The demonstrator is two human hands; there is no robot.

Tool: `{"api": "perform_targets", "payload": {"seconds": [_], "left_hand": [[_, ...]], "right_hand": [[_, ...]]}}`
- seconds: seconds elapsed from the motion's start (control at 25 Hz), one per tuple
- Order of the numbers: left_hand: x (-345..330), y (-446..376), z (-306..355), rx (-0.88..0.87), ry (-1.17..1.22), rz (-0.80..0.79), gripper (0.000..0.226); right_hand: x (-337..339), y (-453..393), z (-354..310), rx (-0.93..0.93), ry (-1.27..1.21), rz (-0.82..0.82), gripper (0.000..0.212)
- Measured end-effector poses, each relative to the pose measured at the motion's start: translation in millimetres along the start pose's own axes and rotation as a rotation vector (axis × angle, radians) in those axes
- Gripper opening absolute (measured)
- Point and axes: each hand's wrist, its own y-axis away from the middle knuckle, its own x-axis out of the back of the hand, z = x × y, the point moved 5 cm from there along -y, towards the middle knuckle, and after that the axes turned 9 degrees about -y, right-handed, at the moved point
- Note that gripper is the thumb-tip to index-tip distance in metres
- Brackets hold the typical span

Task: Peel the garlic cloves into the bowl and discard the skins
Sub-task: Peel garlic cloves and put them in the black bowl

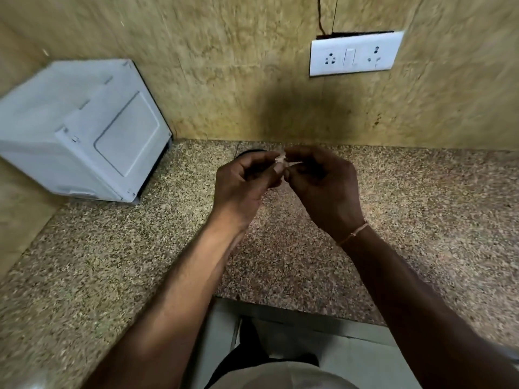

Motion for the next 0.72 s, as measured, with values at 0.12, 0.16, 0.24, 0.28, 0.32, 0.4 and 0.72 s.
{"api": "perform_targets", "payload": {"seconds": [0.12,0.16,0.24,0.28,0.32,0.4,0.72], "left_hand": [[2,1,14,0.004,0.076,-0.029,0.018],[4,0,19,-0.003,0.084,-0.037,0.019],[9,-2,29,-0.023,0.071,-0.047,0.021],[12,-4,34,-0.04,0.054,-0.059,0.021],[15,-5,39,-0.06,0.037,-0.074,0.022],[20,-7,47,-0.1,0.01,-0.094,0.023],[34,-10,54,-0.135,0.021,-0.143,0.025]], "right_hand": [[2,-4,-8,-0.02,-0.052,0.049,0.021],[1,-5,-13,-0.002,-0.035,0.054,0.018],[-2,-7,-24,0.038,-0.011,0.047,0.013],[-5,-7,-28,0.041,-0.018,0.047,0.013],[-7,-8,-31,0.033,-0.034,0.052,0.012],[-11,-11,-37,0.029,-0.05,0.073,0.009],[-25,-16,-49,0.017,0.004,0.097,0.006]]}}
